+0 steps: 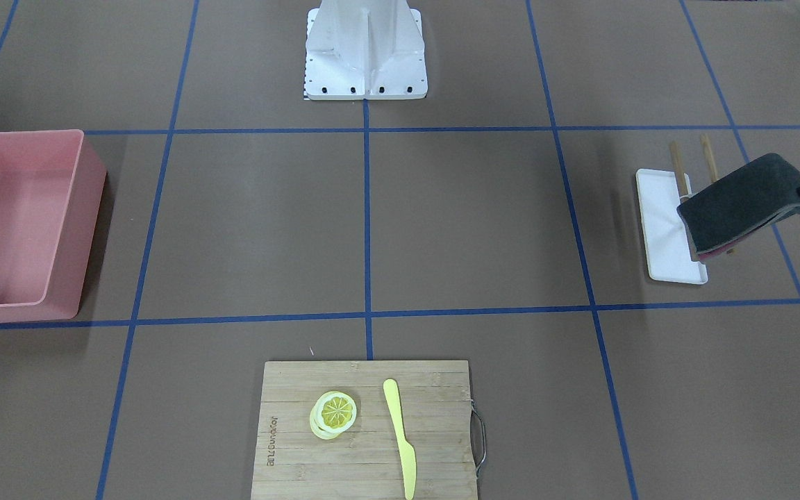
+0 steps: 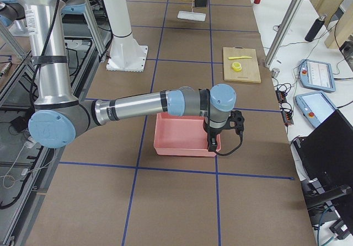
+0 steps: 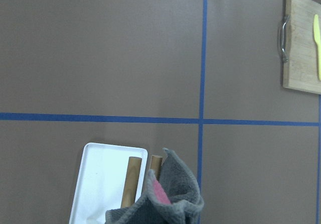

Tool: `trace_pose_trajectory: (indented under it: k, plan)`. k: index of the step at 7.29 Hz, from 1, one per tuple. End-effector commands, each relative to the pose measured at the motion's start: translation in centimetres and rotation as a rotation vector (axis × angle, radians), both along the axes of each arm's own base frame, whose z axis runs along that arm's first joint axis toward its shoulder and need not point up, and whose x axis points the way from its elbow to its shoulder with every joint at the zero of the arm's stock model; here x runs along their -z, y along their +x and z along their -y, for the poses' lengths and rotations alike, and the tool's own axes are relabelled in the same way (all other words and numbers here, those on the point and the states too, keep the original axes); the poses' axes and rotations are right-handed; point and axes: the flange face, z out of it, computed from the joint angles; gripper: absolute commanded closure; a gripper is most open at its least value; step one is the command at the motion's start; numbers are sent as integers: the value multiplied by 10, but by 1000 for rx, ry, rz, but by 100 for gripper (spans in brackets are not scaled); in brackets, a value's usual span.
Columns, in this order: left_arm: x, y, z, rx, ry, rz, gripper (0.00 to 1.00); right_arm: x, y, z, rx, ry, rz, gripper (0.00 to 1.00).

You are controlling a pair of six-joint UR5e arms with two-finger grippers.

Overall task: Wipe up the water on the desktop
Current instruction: 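Lift the grey cloth toward the table center while the right gripper approaches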

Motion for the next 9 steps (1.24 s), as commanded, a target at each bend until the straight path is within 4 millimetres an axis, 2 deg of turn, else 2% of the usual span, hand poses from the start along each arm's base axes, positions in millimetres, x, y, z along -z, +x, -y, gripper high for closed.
trace_pose_trajectory:
  k: [1, 2, 3, 4, 5, 6, 7, 8, 9]
  plan:
    - [60, -9, 27, 63, -143, -52, 100, 49, -3, 2, 2, 89, 52, 0]
    - [96, -7, 40, 99, -216, -68, 100, 77, -4, -1, 8, 149, 62, 0]
    - [127, -7, 49, 148, -268, -71, 100, 115, -20, 3, 38, 231, 67, 0]
    - [155, 2, 59, 208, -310, -58, 100, 149, -51, 19, 96, 292, 77, 0]
    - [180, 26, 68, 224, -356, -56, 100, 178, -81, 28, 153, 360, 88, 0]
    - [209, 57, 73, 253, -389, -51, 100, 197, -111, 28, 199, 443, 98, 0]
    - [238, 97, 73, 279, -436, -52, 100, 207, -135, 28, 215, 500, 125, 0]
    - [266, 133, 69, 309, -472, -61, 100, 226, -163, 23, 199, 541, 169, 0]
    - [283, 162, 59, 324, -522, -74, 100, 255, -195, 17, 157, 614, 182, 0]
